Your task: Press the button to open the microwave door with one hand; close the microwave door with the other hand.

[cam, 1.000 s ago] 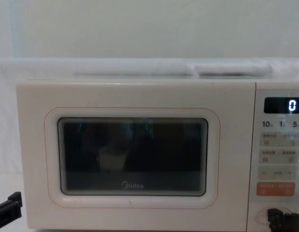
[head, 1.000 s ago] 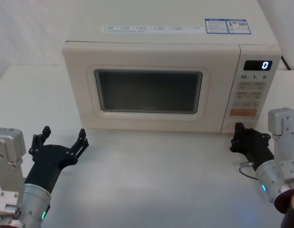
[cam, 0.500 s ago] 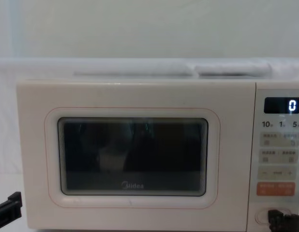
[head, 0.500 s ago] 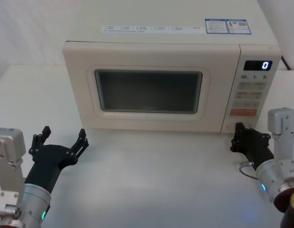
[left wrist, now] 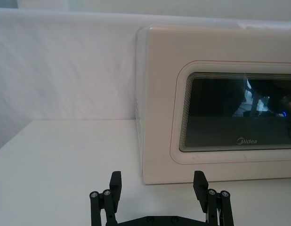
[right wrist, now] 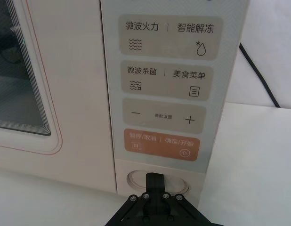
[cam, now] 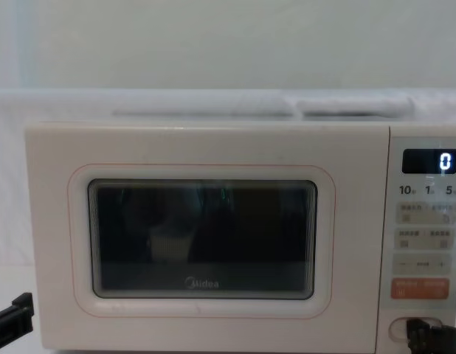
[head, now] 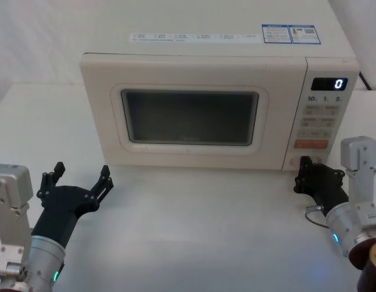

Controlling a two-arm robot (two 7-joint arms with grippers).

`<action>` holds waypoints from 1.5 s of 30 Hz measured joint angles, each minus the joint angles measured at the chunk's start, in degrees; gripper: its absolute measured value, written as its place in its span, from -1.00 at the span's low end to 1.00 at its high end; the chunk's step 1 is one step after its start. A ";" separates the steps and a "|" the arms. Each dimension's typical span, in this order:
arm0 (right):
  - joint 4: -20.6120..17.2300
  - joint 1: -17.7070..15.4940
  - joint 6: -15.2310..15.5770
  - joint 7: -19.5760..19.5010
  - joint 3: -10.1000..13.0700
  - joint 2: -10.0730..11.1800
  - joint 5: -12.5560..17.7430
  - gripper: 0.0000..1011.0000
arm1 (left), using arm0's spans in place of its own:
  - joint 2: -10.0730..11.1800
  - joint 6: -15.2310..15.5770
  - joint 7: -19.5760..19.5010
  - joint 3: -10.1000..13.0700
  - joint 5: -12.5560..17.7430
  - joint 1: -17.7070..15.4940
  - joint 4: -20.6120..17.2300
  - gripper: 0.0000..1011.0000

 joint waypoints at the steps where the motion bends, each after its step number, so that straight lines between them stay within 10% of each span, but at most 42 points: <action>1: 0.08 0.07 0.00 0.00 0.00 -0.01 -0.01 -1.00 | 0.00 0.00 0.00 0.00 0.00 0.00 0.00 0.98; 32: 3.14 2.54 -0.80 0.19 0.08 -0.50 0.20 -1.00 | 0.00 0.00 0.00 0.00 0.00 -0.01 0.00 0.98; 45: -1.27 -0.77 -0.54 0.57 0.22 0.46 0.34 -1.00 | 0.00 0.00 0.00 0.00 0.00 0.00 0.00 0.98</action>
